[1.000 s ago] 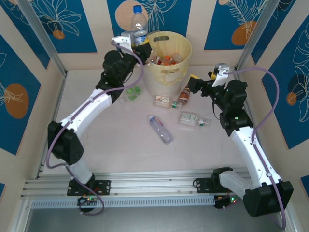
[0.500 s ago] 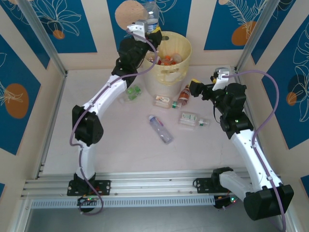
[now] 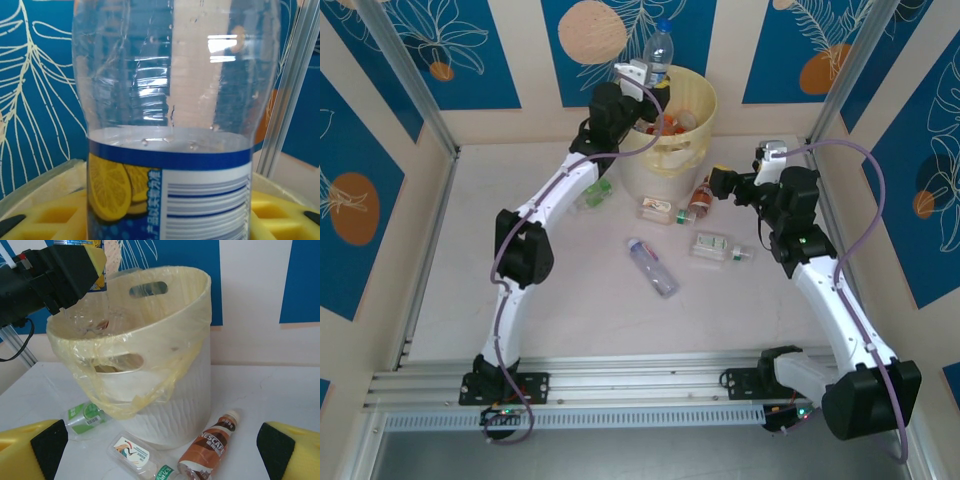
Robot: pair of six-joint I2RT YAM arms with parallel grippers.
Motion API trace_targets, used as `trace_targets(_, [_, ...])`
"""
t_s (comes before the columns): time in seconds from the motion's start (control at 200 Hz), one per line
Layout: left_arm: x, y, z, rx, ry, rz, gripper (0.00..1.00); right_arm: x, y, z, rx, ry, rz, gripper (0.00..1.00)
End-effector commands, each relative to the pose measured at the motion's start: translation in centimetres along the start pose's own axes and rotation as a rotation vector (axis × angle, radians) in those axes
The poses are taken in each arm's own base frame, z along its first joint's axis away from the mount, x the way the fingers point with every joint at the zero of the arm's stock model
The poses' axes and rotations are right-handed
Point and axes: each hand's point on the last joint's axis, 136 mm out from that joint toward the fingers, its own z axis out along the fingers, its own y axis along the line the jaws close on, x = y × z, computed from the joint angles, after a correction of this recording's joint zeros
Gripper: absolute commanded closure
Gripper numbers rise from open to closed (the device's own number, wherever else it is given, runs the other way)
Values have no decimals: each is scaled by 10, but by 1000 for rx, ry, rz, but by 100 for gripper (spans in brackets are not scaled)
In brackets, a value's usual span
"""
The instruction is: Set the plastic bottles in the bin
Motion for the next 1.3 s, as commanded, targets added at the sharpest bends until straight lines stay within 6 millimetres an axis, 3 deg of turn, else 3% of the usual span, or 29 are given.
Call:
trace_targets(0.0, [1,-3,1,-2,-9,26,41,-3,-3,3,9,-15,-4,1])
trace_targets(0.12, [18,-5,1,10,27,6,39,0,-4,6,9,-5,0,1])
trace_targets(0.31, [29,1,0,-22,62,-6,37,4,-5,9,8,9,6,1])
trace_targets(0.445, [28,14,-4,-93,85,-43,25,5,-6,10,13,16,7,1])
trace_targets(0.555, [20,18,-8,-111,90,-60,12,7,-7,11,14,20,10,1])
trace_targets(0.81, [-6,1,-18,-13,104,-145,0,8,-7,13,10,28,15,0])
trace_targets(1.07, [-38,-20,-40,90,142,-167,0,11,-9,15,15,35,15,1])
trace_targets(1.29, [-46,-32,-63,146,188,-171,0,16,-10,14,15,52,20,1])
